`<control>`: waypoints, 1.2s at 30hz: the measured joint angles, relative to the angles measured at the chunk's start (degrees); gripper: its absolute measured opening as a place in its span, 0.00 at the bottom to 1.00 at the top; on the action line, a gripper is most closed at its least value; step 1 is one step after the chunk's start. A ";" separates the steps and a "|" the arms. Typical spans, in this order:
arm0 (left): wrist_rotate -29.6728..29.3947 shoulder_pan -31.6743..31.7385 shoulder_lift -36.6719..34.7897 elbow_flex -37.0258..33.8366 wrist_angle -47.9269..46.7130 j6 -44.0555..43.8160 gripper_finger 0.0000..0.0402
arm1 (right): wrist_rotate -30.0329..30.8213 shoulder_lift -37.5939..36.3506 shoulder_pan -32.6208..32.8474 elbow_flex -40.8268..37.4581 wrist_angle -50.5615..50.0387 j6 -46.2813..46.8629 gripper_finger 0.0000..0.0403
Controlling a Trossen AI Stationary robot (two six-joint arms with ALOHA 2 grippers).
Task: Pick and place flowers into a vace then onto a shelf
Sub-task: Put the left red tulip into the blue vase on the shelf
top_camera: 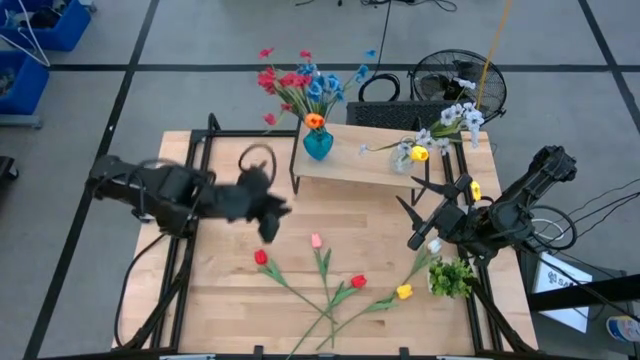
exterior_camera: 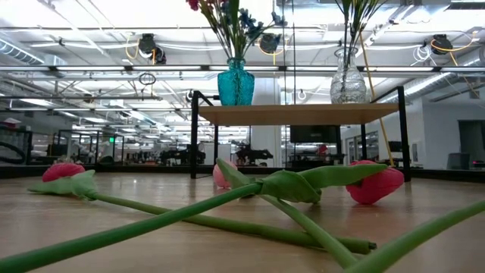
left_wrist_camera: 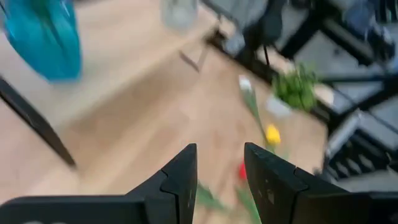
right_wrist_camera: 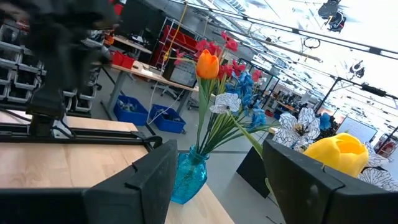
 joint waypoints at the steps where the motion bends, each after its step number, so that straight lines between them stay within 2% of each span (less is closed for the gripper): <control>1: 0.00 -1.50 0.26 0.01 -1.82 -2.69 0.34 | 0.01 0.00 0.00 -0.02 -0.02 0.00 0.57; 4: -0.32 -5.27 1.93 -0.06 -9.76 -14.33 0.34 | -0.03 0.00 0.00 0.00 -0.02 0.00 0.57; 9: -0.04 -10.01 5.32 -4.17 -17.70 -41.43 0.34 | -0.04 0.00 0.00 0.00 -0.02 0.00 0.57; 13: 5.99 -12.30 7.95 -11.51 -18.17 -60.36 0.34 | -0.05 0.00 0.00 0.00 -0.01 -0.02 0.57; 17: 13.43 -14.39 10.91 -20.14 -17.12 -72.26 0.34 | -0.08 0.00 0.00 0.00 0.00 -0.22 0.57; 20: 15.07 -14.96 11.75 -26.55 -9.68 -77.54 0.34 | -0.08 0.00 0.00 0.00 -0.02 -0.22 0.57; 24: 11.07 -14.93 11.75 -33.34 3.77 -79.36 0.34 | -0.08 0.00 0.00 0.00 -0.02 -0.22 0.57; 29: 11.25 -13.63 11.73 -38.77 5.92 -80.95 0.34 | -0.06 0.00 0.00 0.00 0.00 -0.07 0.57; 33: 9.18 -13.29 11.73 -40.91 6.66 -81.32 0.34 | -0.06 0.00 0.00 0.00 0.00 -0.06 0.57; 36: 7.38 -12.58 11.70 -43.02 12.25 -80.74 0.34 | -0.06 0.00 0.00 0.00 -0.02 -0.04 0.57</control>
